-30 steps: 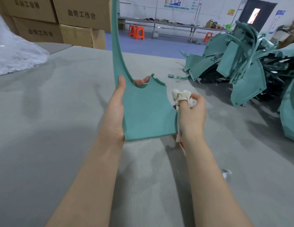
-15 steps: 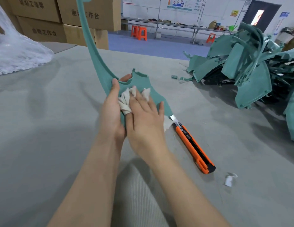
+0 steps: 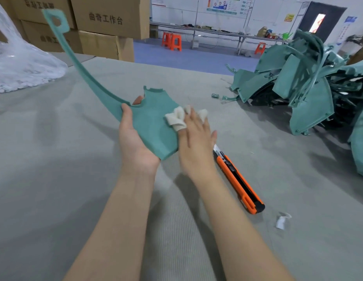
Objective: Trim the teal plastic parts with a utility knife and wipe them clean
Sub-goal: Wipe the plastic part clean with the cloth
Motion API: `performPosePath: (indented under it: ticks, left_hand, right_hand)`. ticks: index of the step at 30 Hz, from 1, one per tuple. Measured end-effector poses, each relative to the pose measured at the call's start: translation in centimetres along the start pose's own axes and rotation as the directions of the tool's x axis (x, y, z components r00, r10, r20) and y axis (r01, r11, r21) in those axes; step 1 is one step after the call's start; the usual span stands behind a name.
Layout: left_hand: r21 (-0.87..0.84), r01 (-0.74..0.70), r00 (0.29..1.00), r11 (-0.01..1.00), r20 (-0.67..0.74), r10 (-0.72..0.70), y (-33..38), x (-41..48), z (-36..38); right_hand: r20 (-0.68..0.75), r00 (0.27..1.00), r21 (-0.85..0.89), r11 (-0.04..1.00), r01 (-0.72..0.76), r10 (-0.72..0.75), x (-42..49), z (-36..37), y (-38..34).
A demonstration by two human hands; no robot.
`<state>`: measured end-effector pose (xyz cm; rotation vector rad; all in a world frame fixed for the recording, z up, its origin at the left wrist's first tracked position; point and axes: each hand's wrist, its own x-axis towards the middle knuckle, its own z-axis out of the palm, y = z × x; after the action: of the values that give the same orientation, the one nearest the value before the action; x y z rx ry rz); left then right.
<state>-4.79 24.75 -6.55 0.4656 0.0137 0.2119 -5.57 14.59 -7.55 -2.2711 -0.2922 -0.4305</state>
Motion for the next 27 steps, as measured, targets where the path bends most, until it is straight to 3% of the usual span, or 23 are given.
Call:
performPosePath:
  ticks: [2,5,7,10,13,16,18,21,24,27]
  left_hand:
    - [0.042,0.032,0.999,0.999,0.007,-0.032,-0.6,-0.2,0.2]
    - [0.072,0.036,0.999,0.997,0.006,-0.037,-1.0,0.1,0.4]
    - [0.056,0.023,1.0,0.998,0.018,-0.024,-0.8,0.2,0.2]
    - [0.053,0.123,0.987,0.991,0.1,-0.128,0.0,-0.5,-1.0]
    - [0.068,0.118,0.991,0.991,0.055,-0.122,0.5,0.0,-1.8]
    - [-0.027,0.077,0.996,0.997,-0.036,-0.078,0.1,1.2,-0.9]
    - [-0.004,0.017,0.996,1.0,-0.091,-0.018,-0.7,1.7,-0.9]
    - [0.058,0.045,0.988,0.997,-0.149,-0.036,-1.3,1.9,-1.8]
    - [-0.004,0.051,0.991,0.999,-0.124,-0.051,-1.1,2.3,-2.4]
    - [-0.01,0.056,0.993,0.998,-0.107,-0.057,-1.2,2.3,-2.5]
  right_hand:
    - [-0.02,0.995,0.049,0.995,-0.092,0.093,0.4,-0.6,0.9]
    - [-0.045,0.992,0.056,0.992,-0.117,0.12,0.3,-0.8,1.0]
    - [-0.01,0.999,-0.019,0.999,-0.036,0.036,-0.6,0.0,0.0]
    - [0.08,0.974,-0.003,0.977,0.214,-0.213,-2.7,2.3,-2.7]
    - [0.158,0.95,0.022,0.963,0.269,-0.269,-2.6,3.0,-3.0]
    - [0.096,0.985,0.003,0.989,0.146,-0.146,-0.8,2.2,-1.0]
    - [0.012,1.0,-0.01,1.0,0.011,-0.011,0.6,1.4,1.0]
    - [-0.108,0.982,0.039,0.988,-0.151,0.155,1.8,0.2,4.2]
    - [-0.327,0.867,0.327,0.906,-0.27,0.376,2.3,-1.8,5.6]
    - [-0.343,0.747,0.6,0.745,-0.291,0.569,3.0,-3.7,5.9]
